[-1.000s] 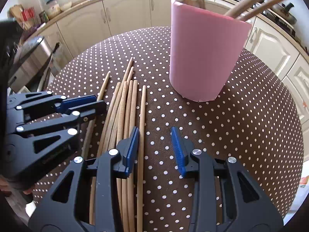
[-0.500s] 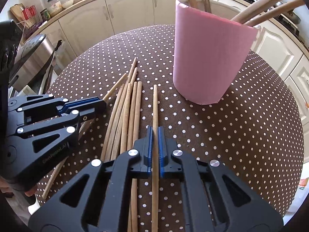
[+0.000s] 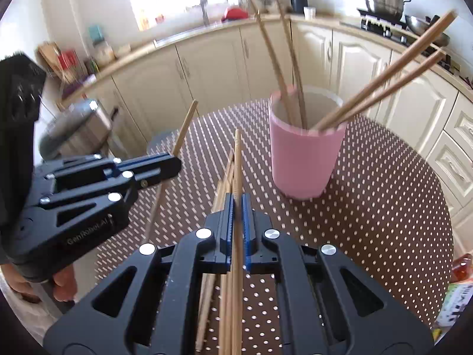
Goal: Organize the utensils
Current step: 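Lower both grippers onto the chopstick pile and close each on one chopstick, then lift the held chopsticks with both grippers toward the pink cup, then carry both chopsticks over the pink cup and lower them in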
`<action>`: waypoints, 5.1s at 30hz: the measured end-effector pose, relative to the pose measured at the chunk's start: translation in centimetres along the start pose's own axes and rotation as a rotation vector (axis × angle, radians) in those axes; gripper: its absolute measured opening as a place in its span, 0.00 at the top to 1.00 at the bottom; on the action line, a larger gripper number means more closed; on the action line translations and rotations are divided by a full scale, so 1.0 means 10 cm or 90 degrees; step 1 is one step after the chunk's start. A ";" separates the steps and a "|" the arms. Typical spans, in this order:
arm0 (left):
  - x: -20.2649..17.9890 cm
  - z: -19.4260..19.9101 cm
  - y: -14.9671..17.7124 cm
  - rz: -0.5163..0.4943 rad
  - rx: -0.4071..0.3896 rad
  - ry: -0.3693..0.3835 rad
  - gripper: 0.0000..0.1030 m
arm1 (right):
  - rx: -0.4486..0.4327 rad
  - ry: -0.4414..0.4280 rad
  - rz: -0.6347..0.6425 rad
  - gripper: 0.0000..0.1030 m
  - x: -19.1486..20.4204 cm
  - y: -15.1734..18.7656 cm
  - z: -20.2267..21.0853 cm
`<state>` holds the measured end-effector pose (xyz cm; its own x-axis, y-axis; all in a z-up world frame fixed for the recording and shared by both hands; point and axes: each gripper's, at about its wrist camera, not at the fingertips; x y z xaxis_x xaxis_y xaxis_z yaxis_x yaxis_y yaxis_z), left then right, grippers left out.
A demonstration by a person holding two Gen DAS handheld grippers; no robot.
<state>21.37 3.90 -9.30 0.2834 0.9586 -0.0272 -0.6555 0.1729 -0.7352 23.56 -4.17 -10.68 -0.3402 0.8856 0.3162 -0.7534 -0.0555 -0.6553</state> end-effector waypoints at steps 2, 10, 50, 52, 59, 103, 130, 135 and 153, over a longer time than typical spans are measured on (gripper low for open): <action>-0.03 0.09 -0.04 -0.004 -0.015 0.003 0.94 | -0.018 -0.017 -0.010 0.94 0.00 -0.01 0.11; -0.18 0.40 -0.13 -0.014 -0.058 0.022 0.94 | -0.061 -0.061 -0.038 0.94 -0.06 -0.07 0.34; 0.38 -0.29 -0.27 0.034 0.000 0.008 0.94 | 0.158 0.114 -0.043 0.95 -0.17 -0.07 -1.05; 0.37 -0.31 -0.26 0.031 0.003 0.010 0.94 | 0.162 0.110 -0.052 0.95 -0.18 -0.10 -1.06; 0.36 -0.31 -0.25 0.031 0.005 0.010 0.94 | 0.169 0.109 -0.068 0.93 -0.21 -0.24 -1.12; -0.17 0.42 -0.52 -0.004 -0.090 0.061 0.94 | -0.103 -0.168 -0.067 0.95 0.00 -0.14 0.55; -0.29 0.62 -0.69 -0.024 -0.137 0.050 0.94 | -0.168 -0.107 -0.032 0.95 -0.05 -0.28 0.73; -0.32 0.73 -0.90 -0.037 -0.167 0.034 0.94 | -0.250 -0.062 -0.024 0.95 -0.05 -0.49 0.90; -0.44 0.93 -1.41 -0.023 -0.299 0.001 0.94 | -0.457 0.052 -0.006 0.95 -0.04 -0.74 0.96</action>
<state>22.83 -0.61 7.48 0.3013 0.9535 0.0032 -0.2580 0.0847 -0.9624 23.86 -8.51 0.66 -0.2715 0.9178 0.2896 -0.1901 0.2438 -0.9510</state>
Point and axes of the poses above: each gripper's, at about its wrist camera, not at the fingertips, and z roughly against the way its jaws point, x to its left, y to its underside, and after that the axes turned 9 degrees about -z, right-handed
